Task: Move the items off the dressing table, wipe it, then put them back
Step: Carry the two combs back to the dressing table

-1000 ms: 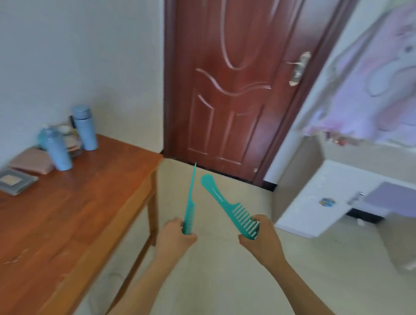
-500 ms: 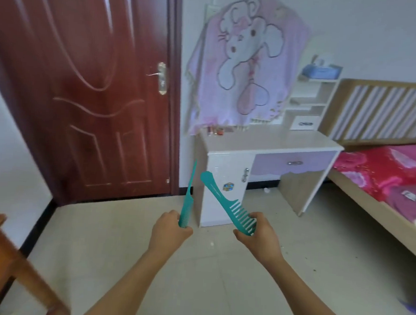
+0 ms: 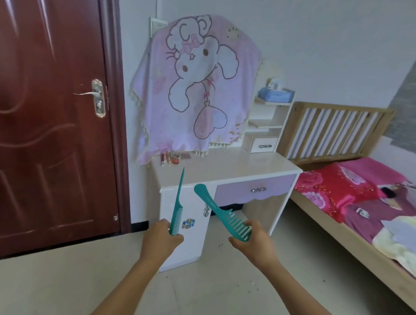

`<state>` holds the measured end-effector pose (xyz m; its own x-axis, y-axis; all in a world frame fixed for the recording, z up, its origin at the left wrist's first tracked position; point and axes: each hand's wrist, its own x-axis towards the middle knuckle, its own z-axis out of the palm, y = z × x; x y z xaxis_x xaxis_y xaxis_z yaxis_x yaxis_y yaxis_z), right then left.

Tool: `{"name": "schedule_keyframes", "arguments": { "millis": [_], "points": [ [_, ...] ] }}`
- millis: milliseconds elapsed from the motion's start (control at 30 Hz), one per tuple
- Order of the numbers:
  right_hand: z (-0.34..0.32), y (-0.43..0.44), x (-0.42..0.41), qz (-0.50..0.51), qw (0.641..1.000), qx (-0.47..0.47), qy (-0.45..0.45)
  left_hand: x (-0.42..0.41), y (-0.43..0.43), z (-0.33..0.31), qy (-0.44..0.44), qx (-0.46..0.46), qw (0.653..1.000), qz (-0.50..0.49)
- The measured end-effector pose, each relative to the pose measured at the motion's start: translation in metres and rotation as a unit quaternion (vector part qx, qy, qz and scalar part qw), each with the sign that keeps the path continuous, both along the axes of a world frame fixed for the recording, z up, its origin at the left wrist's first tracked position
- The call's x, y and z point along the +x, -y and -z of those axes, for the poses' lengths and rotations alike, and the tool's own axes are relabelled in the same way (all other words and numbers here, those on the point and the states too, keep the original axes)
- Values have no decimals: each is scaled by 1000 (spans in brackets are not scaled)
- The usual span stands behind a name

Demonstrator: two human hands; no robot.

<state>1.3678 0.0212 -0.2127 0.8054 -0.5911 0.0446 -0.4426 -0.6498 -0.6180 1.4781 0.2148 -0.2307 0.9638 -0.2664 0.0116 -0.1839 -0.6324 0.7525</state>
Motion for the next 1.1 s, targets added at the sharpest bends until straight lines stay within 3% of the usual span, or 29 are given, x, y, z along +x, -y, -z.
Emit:
{"name": "schedule_keyframes", "arguments": {
  "millis": [400,767,1100],
  "points": [
    [60,99,99,44,989,57,-131,106,101,58,-110,77,991,22],
    [67,247,201,-26,987,89,-128,198,247,62,-143,97,985,-24],
    [89,298,297,-83,977,122,-157,280,298,82,-182,104,974,-87]
  ]
}}
